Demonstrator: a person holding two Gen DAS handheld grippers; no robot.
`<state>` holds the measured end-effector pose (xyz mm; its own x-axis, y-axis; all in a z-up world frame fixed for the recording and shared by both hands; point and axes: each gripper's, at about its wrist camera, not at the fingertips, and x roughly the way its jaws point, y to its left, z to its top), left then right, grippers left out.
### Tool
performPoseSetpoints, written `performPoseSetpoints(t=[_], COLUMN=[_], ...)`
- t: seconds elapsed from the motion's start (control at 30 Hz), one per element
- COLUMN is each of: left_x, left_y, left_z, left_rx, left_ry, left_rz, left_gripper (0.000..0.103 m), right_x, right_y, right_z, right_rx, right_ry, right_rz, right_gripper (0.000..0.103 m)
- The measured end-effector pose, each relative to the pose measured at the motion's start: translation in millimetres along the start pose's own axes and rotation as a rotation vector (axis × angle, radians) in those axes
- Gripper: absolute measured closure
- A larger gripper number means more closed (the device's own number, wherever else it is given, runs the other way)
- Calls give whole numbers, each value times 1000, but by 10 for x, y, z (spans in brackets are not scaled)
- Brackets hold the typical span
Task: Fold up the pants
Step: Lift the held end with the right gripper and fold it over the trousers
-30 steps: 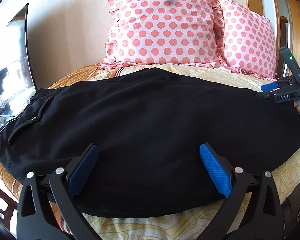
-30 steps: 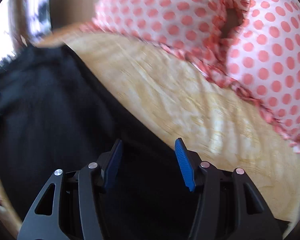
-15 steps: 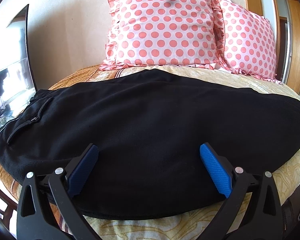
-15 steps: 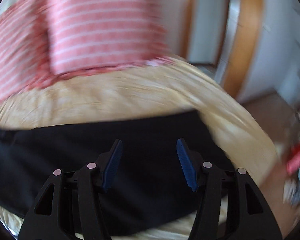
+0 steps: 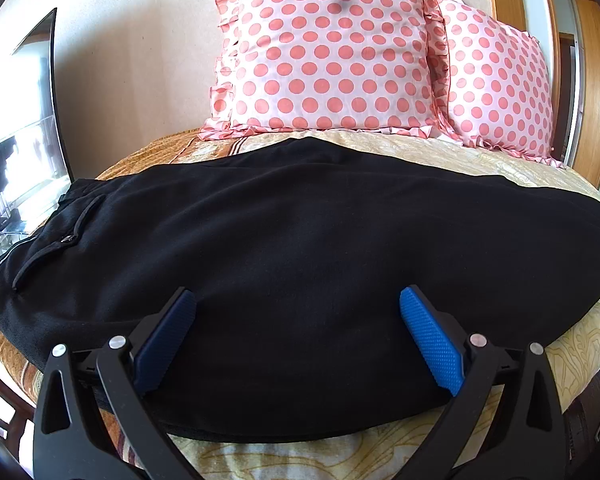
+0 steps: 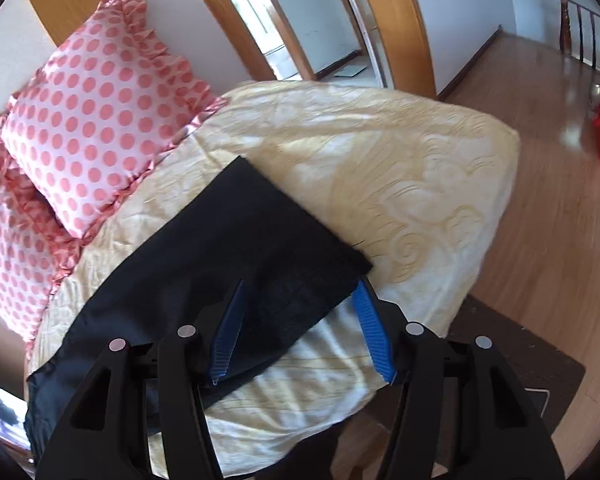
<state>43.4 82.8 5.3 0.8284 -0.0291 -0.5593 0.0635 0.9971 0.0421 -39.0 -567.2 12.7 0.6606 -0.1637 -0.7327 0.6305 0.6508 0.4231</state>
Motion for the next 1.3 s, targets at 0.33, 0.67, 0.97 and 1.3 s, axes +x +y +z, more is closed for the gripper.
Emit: performPoseSetpoints(t=[0.33, 0.67, 0.97, 1.3], left_x=[2, -1, -24, -412], left_y=[-11, -6, -24, 61], left_z=[-4, -2, -17, 44], left_rx=[-1, 0, -1, -68], left_ry=[0, 0, -5, -90], left_rz=[1, 0, -16, -63], left_gripper=[2, 2, 2, 2], right_x=[-15, 183, -301, -427], right_y=[-96, -171, 680, 3130], right_z=[-132, -81, -101, -1259], right_rx=[216, 284, -60, -571], right_ry=[41, -64, -252, -78], right_rz=[179, 176, 264, 795], right_gripper=[46, 86, 96, 96])
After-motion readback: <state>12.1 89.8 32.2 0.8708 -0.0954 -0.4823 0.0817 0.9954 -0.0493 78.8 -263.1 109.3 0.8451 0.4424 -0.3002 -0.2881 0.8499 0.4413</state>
